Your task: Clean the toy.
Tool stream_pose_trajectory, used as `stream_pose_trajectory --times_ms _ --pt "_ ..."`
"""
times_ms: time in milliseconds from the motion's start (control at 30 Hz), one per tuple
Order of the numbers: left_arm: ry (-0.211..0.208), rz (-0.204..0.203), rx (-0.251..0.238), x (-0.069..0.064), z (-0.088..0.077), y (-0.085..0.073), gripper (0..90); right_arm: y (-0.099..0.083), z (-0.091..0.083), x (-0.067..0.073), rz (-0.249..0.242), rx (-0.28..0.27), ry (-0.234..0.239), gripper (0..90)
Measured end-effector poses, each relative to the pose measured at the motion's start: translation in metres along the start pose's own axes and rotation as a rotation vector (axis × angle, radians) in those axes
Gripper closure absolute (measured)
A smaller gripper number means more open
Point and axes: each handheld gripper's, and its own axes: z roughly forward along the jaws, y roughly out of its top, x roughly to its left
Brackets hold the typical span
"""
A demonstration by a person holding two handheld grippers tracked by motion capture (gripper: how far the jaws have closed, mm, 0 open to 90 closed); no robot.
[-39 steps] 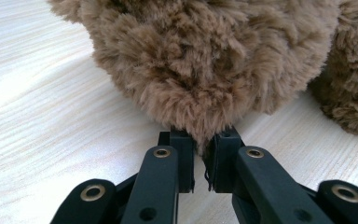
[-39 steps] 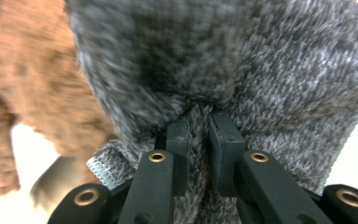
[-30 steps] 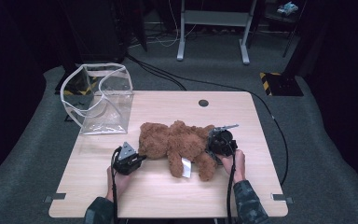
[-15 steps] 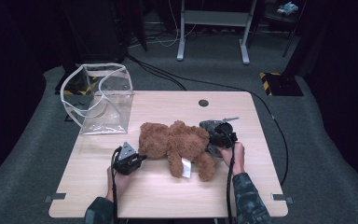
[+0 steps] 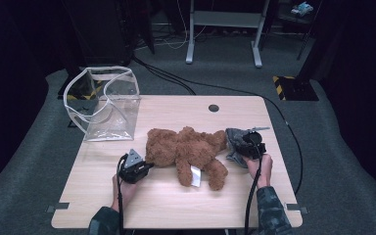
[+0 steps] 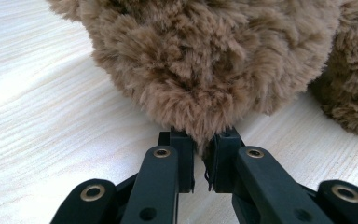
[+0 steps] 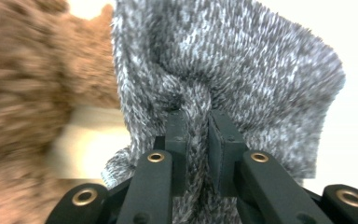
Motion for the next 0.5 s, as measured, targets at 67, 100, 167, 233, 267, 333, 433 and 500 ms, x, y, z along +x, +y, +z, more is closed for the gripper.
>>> stream_pose_trajectory --times_ms 67,100,167,233,267,333,433,500 --pt "-0.002 0.002 0.004 0.0 0.0 0.0 82.8 0.0 -0.01 0.004 -0.006 -0.019 0.026 79.4" --pt "-0.002 0.002 0.004 0.0 0.0 0.0 82.8 0.0 -0.015 0.008 -0.007 -0.028 0.037 79.4" --pt "-0.001 0.002 0.004 0.0 0.0 0.0 82.8 0.001 -0.024 0.017 -0.029 -0.039 0.061 79.4" --pt "-0.001 0.002 0.005 0.0 0.0 0.0 82.8 0.004 -0.033 0.027 -0.062 -0.054 0.083 79.3" --pt "-0.001 0.002 0.004 0.0 0.0 0.0 82.8 0.005 -0.037 0.032 -0.09 -0.061 0.093 79.3" --pt "0.0 0.002 0.004 0.0 0.0 0.0 82.8 0.009 -0.044 0.046 -0.115 -0.081 0.12 79.3" --pt "-0.001 0.002 0.004 0.0 0.0 0.0 82.7 0.015 -0.049 0.07 -0.169 -0.1 0.169 79.2" --pt "-0.001 0.002 0.004 0.0 0.0 0.0 82.8 0.019 -0.048 0.09 -0.212 -0.103 0.203 79.1"
